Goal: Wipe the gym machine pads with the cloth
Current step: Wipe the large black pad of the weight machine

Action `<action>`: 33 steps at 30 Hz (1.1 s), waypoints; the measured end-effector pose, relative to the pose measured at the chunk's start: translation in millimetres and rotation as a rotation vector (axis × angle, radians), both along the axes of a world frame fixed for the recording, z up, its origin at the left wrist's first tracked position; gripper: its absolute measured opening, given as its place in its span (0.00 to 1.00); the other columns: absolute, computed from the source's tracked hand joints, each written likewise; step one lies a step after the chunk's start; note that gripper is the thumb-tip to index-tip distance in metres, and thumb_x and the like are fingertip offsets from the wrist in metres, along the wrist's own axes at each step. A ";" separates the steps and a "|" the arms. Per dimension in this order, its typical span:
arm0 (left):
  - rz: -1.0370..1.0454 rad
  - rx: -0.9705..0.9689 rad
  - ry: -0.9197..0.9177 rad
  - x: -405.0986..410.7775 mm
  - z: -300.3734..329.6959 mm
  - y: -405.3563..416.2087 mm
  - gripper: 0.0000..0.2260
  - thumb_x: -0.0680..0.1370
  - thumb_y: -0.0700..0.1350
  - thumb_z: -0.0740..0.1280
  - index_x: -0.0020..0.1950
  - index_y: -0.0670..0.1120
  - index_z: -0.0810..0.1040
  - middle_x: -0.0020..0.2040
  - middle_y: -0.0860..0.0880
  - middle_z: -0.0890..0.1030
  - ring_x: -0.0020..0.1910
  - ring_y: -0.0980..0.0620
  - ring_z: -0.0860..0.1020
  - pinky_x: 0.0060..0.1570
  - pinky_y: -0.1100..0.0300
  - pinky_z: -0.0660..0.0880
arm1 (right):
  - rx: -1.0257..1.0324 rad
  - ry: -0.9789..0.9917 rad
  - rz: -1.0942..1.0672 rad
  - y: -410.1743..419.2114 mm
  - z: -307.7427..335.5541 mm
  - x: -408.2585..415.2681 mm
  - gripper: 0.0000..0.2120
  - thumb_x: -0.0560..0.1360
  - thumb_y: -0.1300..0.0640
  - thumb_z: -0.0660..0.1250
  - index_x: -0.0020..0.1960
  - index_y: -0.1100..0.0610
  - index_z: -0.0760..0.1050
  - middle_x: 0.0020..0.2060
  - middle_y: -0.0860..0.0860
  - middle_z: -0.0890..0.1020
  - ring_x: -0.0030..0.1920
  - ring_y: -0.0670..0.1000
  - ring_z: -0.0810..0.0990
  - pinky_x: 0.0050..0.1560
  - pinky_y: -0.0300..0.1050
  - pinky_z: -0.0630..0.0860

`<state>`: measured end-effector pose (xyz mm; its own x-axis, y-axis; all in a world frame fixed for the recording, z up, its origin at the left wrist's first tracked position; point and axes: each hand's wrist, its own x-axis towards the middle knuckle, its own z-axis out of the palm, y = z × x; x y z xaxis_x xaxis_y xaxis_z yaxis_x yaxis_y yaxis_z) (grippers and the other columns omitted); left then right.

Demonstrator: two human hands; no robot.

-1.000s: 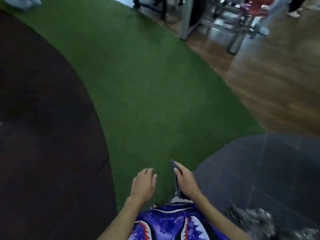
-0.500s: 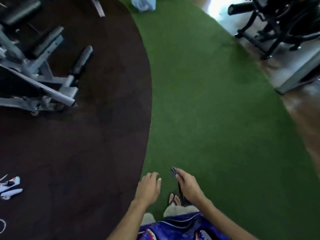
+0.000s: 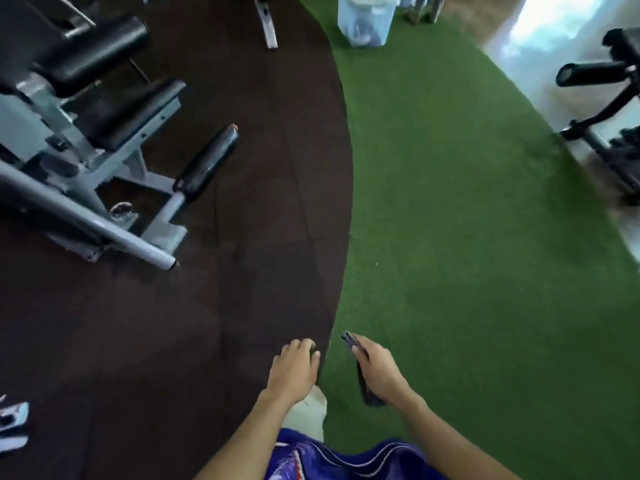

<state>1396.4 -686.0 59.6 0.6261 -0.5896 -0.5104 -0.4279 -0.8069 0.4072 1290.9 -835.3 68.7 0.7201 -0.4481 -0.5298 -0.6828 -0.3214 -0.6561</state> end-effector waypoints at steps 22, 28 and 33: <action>0.203 -0.003 -0.006 530.9 16.7 -339.3 0.15 0.84 0.53 0.54 0.67 0.50 0.71 0.64 0.49 0.75 0.65 0.47 0.73 0.63 0.51 0.70 | 0.038 -0.035 0.223 -346.1 17.5 563.5 0.14 0.83 0.57 0.57 0.67 0.54 0.75 0.49 0.47 0.82 0.39 0.39 0.76 0.37 0.27 0.69; 0.268 -0.006 0.011 675.0 13.3 -403.7 0.16 0.84 0.53 0.53 0.69 0.50 0.70 0.67 0.47 0.74 0.66 0.46 0.72 0.64 0.51 0.70 | 0.030 0.002 0.277 -418.5 9.8 720.6 0.16 0.83 0.56 0.58 0.69 0.54 0.74 0.58 0.49 0.83 0.56 0.48 0.80 0.47 0.35 0.69; 0.290 -0.002 0.013 821.1 4.5 -435.0 0.15 0.84 0.53 0.54 0.67 0.49 0.71 0.67 0.47 0.74 0.66 0.46 0.72 0.63 0.50 0.70 | 0.009 -0.030 0.301 -456.5 -3.9 871.8 0.16 0.83 0.58 0.59 0.68 0.55 0.75 0.61 0.50 0.82 0.62 0.48 0.78 0.50 0.30 0.66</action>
